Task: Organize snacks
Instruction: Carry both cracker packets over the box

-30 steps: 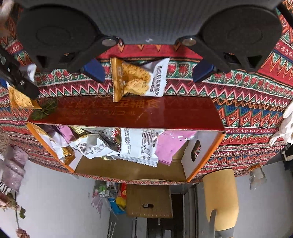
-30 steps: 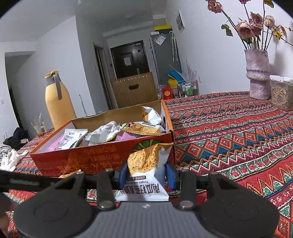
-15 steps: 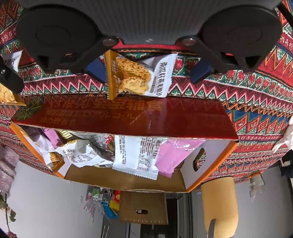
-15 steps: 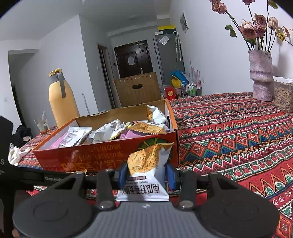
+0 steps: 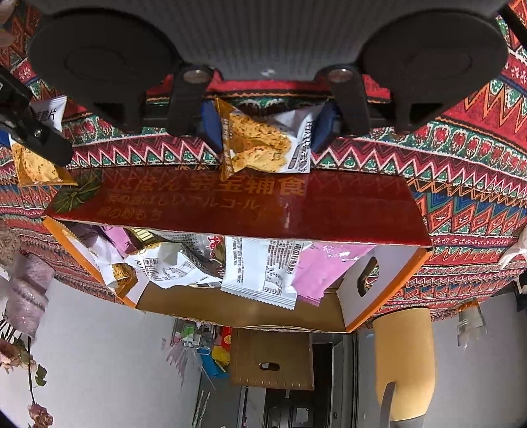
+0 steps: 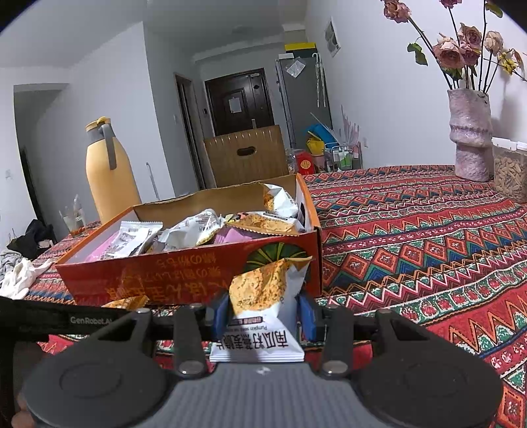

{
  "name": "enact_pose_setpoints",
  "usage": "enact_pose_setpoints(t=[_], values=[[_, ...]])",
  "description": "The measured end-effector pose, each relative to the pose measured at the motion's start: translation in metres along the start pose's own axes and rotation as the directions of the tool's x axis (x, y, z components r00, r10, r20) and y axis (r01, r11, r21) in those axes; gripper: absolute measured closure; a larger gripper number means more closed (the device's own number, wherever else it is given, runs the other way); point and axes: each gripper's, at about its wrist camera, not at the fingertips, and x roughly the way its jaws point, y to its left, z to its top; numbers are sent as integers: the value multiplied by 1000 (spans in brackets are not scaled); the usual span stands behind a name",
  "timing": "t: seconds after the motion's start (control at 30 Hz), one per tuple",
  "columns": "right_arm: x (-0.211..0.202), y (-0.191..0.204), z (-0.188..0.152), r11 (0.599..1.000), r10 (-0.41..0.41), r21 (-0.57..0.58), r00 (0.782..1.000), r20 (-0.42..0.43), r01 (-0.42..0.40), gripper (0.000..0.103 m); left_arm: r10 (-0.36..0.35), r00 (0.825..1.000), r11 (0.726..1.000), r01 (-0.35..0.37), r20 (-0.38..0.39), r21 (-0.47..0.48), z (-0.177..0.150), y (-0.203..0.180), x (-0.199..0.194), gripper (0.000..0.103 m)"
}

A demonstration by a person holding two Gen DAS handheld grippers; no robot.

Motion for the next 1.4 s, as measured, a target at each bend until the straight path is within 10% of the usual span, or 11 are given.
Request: enact_pose_setpoints(t=[1.4], values=[[-53,26,7,998,51,-51,994,100,-46,61,-58,976,998,53,210,29,-11,14,-100,47]])
